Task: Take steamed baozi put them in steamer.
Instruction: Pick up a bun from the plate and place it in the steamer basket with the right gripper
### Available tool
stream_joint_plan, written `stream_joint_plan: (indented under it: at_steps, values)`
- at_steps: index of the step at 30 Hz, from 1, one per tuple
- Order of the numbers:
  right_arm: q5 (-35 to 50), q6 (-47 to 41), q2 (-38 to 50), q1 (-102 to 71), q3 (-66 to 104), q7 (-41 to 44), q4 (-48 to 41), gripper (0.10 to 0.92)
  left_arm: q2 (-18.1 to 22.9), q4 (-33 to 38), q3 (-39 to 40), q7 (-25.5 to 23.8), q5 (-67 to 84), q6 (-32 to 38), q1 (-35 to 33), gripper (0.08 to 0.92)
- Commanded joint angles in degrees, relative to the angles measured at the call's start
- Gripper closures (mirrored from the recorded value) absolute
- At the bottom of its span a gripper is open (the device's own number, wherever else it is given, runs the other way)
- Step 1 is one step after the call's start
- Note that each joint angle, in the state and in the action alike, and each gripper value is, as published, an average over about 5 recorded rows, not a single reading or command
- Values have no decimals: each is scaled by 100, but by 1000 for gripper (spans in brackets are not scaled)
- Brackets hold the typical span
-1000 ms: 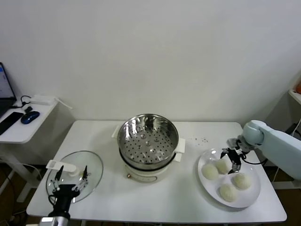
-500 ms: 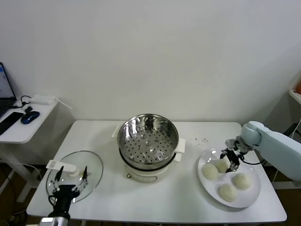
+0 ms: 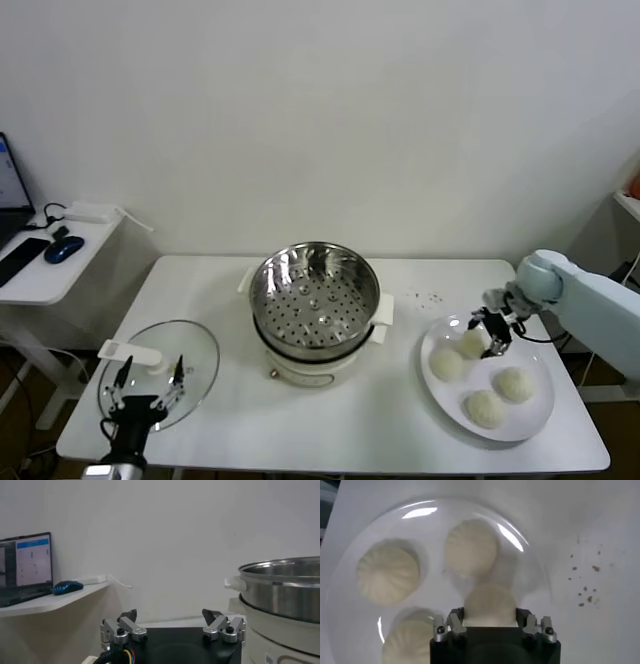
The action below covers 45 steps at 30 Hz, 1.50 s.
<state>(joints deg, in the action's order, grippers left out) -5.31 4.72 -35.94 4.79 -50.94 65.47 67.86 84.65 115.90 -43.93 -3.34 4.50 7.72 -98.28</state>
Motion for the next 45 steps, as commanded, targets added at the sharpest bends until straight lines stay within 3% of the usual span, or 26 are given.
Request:
stream_joint_plan:
  at_steps: [1, 10, 17, 31, 45]
  values:
    - [-157, 657, 208, 1519, -599, 84, 904, 355, -10, 34, -9, -2, 9, 0, -43, 177]
    - [44, 1181, -473, 3181, -1319, 46, 1476, 351, -11, 107, -23, -11, -5, -40, -54, 177]
    - [-445, 1643, -1549, 3690, -1336, 0, 1648, 352, 5, 164, -25, -8, -31, -73, -42, 177]
    - [-1854, 1908, -3159, 2368, -1047, -113, 1131, 345, -12, 284, -70, 31, 15, -107, -87, 177]
    - [-3529, 2365, -3638, 1282, -598, -288, 446, 339, -17, 299, -46, 41, 29, -92, -154, 177]
